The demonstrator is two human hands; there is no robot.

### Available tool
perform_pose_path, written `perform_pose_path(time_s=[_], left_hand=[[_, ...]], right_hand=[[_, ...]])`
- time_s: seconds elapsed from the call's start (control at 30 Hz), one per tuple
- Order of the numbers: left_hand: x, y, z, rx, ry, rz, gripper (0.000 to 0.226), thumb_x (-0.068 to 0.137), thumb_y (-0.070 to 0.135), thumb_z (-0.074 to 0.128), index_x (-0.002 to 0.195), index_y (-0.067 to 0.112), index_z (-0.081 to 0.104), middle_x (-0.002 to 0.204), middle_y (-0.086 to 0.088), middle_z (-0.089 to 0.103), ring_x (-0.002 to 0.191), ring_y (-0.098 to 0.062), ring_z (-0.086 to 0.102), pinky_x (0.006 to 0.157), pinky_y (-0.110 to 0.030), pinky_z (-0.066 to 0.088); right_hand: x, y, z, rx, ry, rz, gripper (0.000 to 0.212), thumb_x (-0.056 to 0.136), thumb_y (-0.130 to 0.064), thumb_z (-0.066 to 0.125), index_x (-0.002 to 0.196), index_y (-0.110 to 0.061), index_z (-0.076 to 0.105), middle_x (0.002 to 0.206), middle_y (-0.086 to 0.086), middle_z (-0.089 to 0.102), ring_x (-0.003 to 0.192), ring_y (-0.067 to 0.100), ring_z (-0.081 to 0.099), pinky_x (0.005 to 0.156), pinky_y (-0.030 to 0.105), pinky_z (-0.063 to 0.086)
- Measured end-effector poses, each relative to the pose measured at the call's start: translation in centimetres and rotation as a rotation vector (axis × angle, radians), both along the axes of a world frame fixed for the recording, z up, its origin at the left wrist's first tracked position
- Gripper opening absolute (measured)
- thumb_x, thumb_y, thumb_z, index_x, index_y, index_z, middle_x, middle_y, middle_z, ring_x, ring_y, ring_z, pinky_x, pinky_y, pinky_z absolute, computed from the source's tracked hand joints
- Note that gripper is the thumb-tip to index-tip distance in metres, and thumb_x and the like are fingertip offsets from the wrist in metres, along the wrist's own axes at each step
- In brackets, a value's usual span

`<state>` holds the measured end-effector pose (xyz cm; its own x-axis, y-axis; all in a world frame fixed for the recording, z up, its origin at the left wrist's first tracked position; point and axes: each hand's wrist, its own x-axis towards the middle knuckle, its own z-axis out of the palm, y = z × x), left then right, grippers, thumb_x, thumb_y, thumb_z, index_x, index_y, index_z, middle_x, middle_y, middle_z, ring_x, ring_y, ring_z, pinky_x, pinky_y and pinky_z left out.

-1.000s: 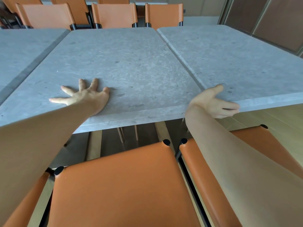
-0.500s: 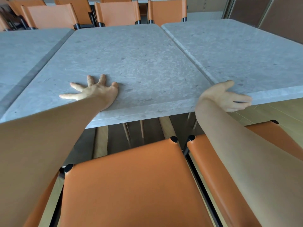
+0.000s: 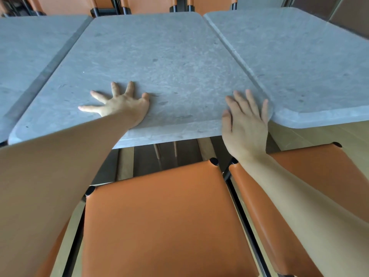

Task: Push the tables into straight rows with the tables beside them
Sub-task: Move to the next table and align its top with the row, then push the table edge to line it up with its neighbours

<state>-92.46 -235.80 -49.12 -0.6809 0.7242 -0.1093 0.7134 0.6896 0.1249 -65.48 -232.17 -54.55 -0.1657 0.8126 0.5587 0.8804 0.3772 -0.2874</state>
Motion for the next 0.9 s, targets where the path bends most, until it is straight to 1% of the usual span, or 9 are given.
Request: perform_pose_path(time_s=[0.1,0.23,0.33,0.43,0.5,0.6,0.67,0.8,0.9], left_hand=[[0.0,-0.4,0.1,0.021,0.003,-0.03,0.065,0.094,0.064,0.014,0.156,0.046,0.015,0.17,0.004,0.007,0.152,-0.049,-0.007,0.103,-0.087,-0.003],[0.2,-2.1,0.3,0.332,-0.078,-0.217,0.047,0.099,0.045,0.04,0.144,0.037,0.052,0.167,0.005,0.023,0.155,-0.025,0.014,0.12,-0.065,0.004],[1.3,-4.1,-0.5,0.344,-0.066,-0.37,0.05,0.105,0.032,0.041,0.154,0.029,0.041,0.167,0.003,0.025,0.156,-0.018,0.016,0.125,-0.043,0.011],[3.4,-7.3,-0.5,0.27,-0.088,-0.335,0.052,0.107,0.035,0.035,0.159,0.032,0.03,0.169,0.002,0.019,0.157,-0.021,0.012,0.125,-0.04,0.01],[5.6,-9.9,0.8,0.184,-0.201,-0.289,0.055,0.106,0.034,0.039,0.159,0.034,0.027,0.17,0.008,0.013,0.157,-0.017,0.008,0.125,-0.04,0.016],[9.5,-13.4,5.4,0.249,-0.574,-0.067,0.047,0.1,0.029,0.052,0.147,0.034,0.049,0.165,0.013,0.026,0.145,-0.016,0.035,0.096,-0.028,0.044],[12.2,-15.1,10.1,0.41,-0.753,0.016,0.038,0.099,0.028,0.056,0.135,0.037,0.059,0.152,0.009,0.047,0.124,-0.013,0.05,0.083,-0.026,0.043],[17.5,-18.7,20.8,0.684,-0.926,-0.035,0.027,0.099,0.022,0.058,0.12,0.037,0.067,0.124,0.018,0.063,0.119,-0.003,0.058,0.088,-0.02,0.042],[21.9,-23.0,27.6,0.806,-0.973,-0.119,0.024,0.1,0.018,0.059,0.116,0.032,0.07,0.119,0.027,0.066,0.103,0.016,0.06,0.105,-0.03,0.046]], right_hand=[[-0.4,-0.3,0.0,0.026,0.025,0.046,0.051,0.099,-0.031,0.033,0.138,-0.016,0.063,0.148,0.005,0.057,0.144,0.024,0.043,0.123,0.045,0.015],[0.4,-0.2,0.9,-0.076,-0.036,0.079,0.05,0.099,-0.034,0.035,0.14,-0.02,0.059,0.15,0.001,0.053,0.141,0.022,0.043,0.119,0.041,0.023],[0.5,-0.7,2.9,-0.271,-0.072,0.112,0.05,0.102,-0.036,0.033,0.148,-0.024,0.048,0.16,-0.001,0.039,0.15,0.019,0.028,0.122,0.038,0.011],[0.9,-0.9,6.3,-0.577,-0.204,0.163,0.054,0.107,-0.037,0.031,0.159,-0.024,0.027,0.17,0.0,0.012,0.157,0.019,0.005,0.125,0.039,0.001],[1.3,-2.1,9.1,-0.787,-0.195,0.199,0.059,0.105,-0.035,0.04,0.16,-0.019,0.024,0.17,0.005,0.011,0.156,0.024,0.011,0.124,0.04,0.013],[2.4,-6.0,14.0,-1.039,0.073,0.262,0.052,0.102,-0.028,0.05,0.152,-0.018,0.041,0.145,0.01,0.051,0.119,0.023,0.062,0.091,0.031,0.053],[3.4,-9.0,17.9,-1.03,0.237,0.319,0.044,0.103,-0.029,0.049,0.146,-0.024,0.05,0.138,0.0,0.059,0.107,0.018,0.068,0.072,0.023,0.054],[6.6,-14.7,27.2,-0.921,0.672,0.395,0.029,0.101,-0.027,0.054,0.127,-0.029,0.067,0.133,-0.013,0.064,0.126,0.007,0.059,0.107,0.03,0.047],[11.2,-20.2,33.9,-0.88,0.821,0.441,0.025,0.102,-0.026,0.055,0.121,-0.033,0.069,0.126,-0.018,0.067,0.12,0.004,0.062,0.11,0.041,0.048]])
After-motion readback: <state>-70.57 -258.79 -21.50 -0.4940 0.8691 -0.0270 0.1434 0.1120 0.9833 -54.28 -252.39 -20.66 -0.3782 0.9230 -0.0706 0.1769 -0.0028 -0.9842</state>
